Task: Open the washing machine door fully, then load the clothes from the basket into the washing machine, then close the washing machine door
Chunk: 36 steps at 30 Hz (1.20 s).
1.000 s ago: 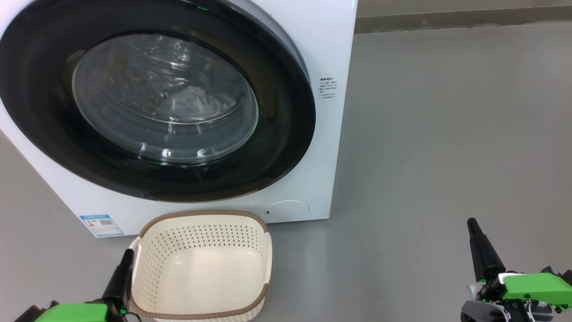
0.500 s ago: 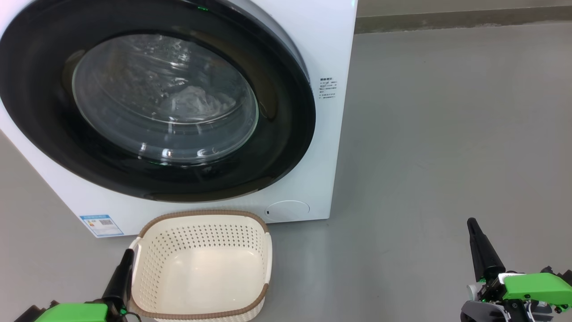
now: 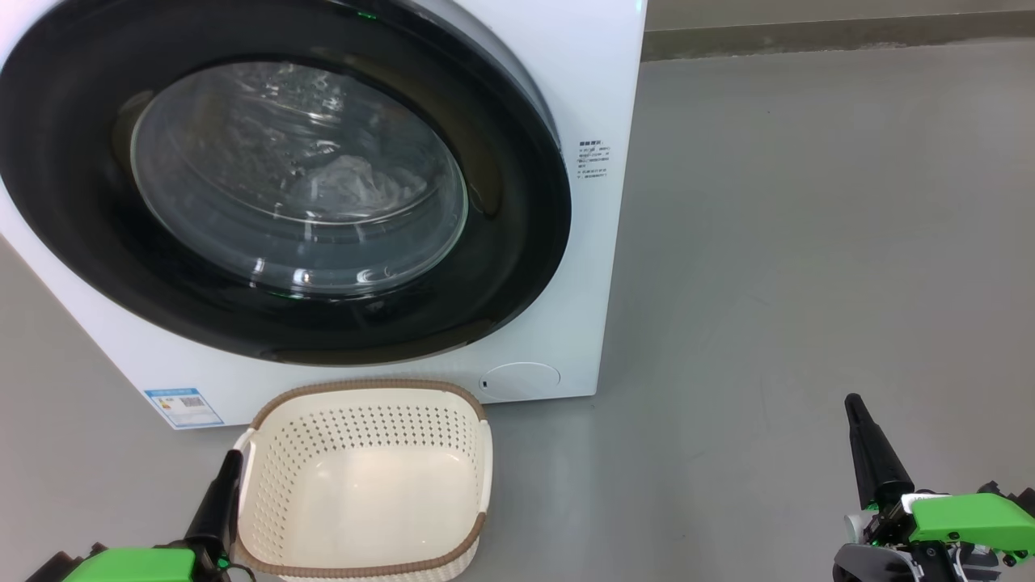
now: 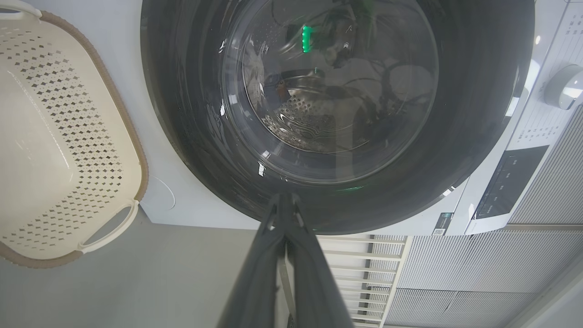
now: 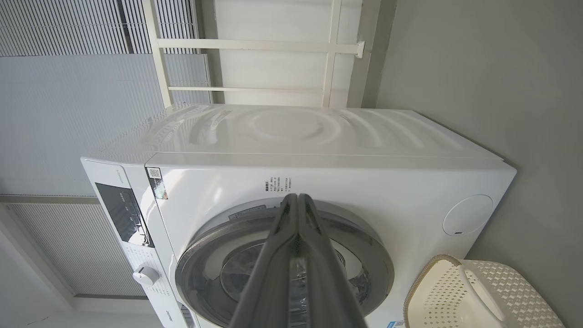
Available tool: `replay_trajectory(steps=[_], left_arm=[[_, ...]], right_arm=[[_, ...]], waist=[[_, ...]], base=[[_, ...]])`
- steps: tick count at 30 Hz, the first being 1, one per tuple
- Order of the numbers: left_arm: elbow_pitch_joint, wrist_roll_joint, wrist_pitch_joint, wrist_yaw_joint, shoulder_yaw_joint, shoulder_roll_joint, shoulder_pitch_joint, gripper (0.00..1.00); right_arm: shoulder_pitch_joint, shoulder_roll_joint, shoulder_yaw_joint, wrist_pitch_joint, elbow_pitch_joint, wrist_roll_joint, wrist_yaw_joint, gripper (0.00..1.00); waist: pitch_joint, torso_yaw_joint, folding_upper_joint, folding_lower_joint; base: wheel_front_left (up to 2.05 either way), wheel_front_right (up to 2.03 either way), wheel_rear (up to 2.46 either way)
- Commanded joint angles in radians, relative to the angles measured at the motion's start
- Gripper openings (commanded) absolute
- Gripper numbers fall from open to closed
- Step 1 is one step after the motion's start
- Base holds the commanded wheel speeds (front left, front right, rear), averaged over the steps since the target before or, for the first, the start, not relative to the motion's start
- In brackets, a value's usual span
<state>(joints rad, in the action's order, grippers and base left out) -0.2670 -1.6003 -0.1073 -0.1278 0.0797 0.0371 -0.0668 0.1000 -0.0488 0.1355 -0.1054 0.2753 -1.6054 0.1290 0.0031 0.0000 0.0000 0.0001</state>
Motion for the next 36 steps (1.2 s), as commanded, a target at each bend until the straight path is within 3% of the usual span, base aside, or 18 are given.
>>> replay_trajectory(steps=[1,36], left_arm=[[0.022,-0.008,-0.006,-0.003,0.034,0.013,-0.041,0.0],[0.022,-0.008,-0.006,-0.003,0.034,0.013,-0.041,0.0]], right_arm=[[0.008,-0.002,-0.021,-0.008,-0.031,-0.003,0.002,0.0],[0.008,-0.002,-0.021,-0.008,-0.03,-0.003,0.002,0.0]], waist=[[0.0,0.0,0.0,0.0],[0.0,0.0,0.0,0.0]], base=[[0.0,0.0,0.0],[0.0,0.0,0.0]])
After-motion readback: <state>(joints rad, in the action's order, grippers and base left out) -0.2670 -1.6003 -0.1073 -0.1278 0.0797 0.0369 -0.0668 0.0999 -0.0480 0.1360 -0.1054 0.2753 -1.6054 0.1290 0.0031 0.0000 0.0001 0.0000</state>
